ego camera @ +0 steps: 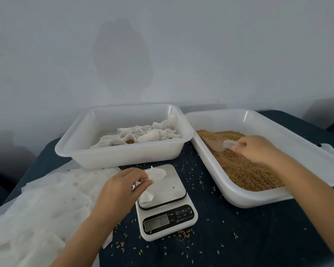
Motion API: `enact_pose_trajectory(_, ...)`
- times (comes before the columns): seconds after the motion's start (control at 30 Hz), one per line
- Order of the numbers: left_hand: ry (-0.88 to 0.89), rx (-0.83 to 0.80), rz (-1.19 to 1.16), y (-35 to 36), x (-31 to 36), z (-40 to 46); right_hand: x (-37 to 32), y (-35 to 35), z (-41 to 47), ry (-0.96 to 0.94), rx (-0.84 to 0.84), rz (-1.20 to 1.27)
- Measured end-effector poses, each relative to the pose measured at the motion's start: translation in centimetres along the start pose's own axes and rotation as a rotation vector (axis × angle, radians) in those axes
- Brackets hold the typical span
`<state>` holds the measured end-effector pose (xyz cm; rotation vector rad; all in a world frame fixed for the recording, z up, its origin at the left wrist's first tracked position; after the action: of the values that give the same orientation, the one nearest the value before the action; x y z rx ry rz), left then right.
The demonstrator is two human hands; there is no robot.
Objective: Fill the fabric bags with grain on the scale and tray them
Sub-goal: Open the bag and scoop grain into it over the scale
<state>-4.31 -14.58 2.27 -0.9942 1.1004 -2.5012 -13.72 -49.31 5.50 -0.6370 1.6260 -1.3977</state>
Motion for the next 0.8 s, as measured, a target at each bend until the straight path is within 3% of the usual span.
enact_pose_trajectory(0.2,-0.012,-0.018,-0.011,-0.7,-0.3,0.3,0.9,-1.2,-1.1,-0.039,0.074,0.045)
enact_pose_trajectory(0.37,-0.039,-0.108,0.017,-2.7,-1.1,1.3,-0.3,-4.0,-2.0,-0.2,0.134,0.107)
enact_pose_trajectory(0.67,-0.084,-0.256,0.142,-6.5,-3.1,2.2,-5.9,-3.5,-4.2,-0.501,-0.047,0.408)
enact_pose_trajectory(0.8,-0.075,-0.318,0.205,-6.3,-3.5,1.6,-8.0,-2.0,-4.8,-0.662,-0.13,0.387)
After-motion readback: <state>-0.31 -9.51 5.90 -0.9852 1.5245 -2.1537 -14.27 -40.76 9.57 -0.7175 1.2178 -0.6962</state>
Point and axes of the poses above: each hand's wrist, its own z-axis towards the middle knuckle, its own y-axis out of the palm, x = y × z, the point moved 2 cm from there along z, towards the middle knuckle, and after that the axes turned 6 degrees about -y, right-handed, at the moved point
